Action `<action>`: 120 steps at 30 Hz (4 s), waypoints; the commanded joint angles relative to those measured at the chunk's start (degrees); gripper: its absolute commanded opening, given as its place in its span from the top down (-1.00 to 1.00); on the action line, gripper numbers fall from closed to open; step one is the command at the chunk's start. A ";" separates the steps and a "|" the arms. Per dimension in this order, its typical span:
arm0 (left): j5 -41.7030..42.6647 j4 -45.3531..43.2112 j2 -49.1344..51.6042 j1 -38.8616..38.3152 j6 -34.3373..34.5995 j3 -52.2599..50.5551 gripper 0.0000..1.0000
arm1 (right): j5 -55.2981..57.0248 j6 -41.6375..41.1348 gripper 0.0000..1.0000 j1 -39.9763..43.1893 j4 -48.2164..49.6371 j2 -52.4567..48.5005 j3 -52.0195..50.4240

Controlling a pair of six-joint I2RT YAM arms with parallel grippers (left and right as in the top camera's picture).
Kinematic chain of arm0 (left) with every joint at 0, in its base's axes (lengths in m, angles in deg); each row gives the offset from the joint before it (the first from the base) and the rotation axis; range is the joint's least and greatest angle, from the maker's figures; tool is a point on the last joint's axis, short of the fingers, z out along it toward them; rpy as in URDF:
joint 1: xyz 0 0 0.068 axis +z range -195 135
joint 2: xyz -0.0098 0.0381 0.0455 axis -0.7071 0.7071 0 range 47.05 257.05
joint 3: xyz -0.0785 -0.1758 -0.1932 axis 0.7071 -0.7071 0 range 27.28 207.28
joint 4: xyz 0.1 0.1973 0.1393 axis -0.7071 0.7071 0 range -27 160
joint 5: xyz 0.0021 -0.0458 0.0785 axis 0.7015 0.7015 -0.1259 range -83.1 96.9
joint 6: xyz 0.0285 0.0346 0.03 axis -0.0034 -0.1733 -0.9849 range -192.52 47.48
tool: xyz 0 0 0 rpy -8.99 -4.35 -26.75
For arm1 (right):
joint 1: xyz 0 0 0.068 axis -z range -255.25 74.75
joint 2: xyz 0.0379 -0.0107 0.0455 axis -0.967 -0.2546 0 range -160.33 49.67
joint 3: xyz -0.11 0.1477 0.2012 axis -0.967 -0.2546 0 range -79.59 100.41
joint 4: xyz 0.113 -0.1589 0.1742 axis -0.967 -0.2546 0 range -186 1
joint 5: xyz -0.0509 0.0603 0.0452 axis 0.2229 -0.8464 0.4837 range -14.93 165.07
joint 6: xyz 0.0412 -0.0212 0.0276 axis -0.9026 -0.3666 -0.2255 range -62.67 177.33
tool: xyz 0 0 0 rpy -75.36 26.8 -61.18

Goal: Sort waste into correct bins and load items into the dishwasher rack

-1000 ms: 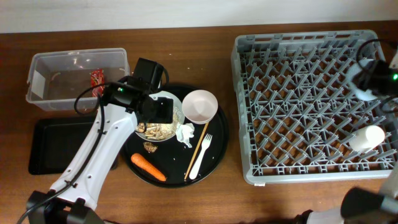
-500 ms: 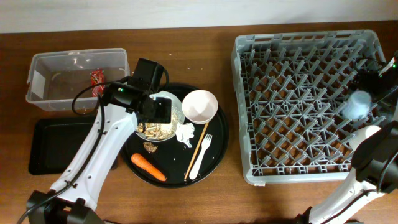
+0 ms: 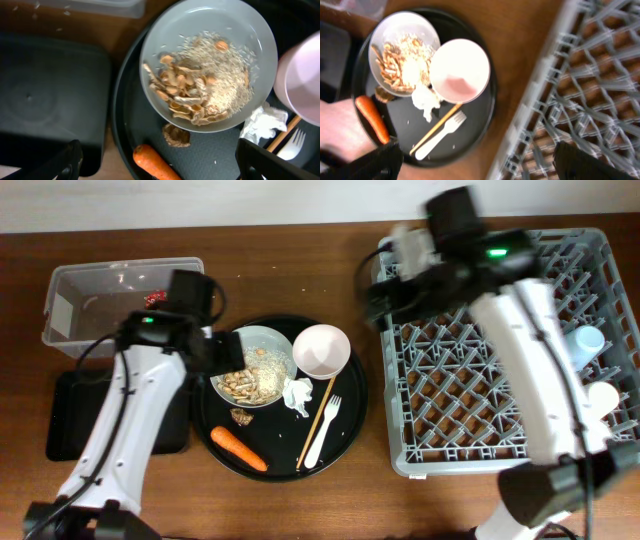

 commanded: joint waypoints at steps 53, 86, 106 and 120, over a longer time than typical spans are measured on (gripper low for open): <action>2.58 1.95 -1.73 6.58 0.98 0.04 -0.98 | 81.15 -15.10 0.92 17.62 15.10 -11.78 -3.76; 4.98 -6.58 -0.59 -13.53 1.03 -6.82 -0.87 | 3.28 3.85 -0.89 16.13 -15.65 10.12 -7.67; 9.86 -17.59 18.29 -17.99 0.98 -9.60 0.83 | 3.28 3.87 -0.89 16.11 -15.67 10.10 -7.67; -3.80 -36.81 1.31 12.76 -1.20 -4.98 0.99 | 3.30 3.87 -0.89 16.11 -15.65 10.10 -7.67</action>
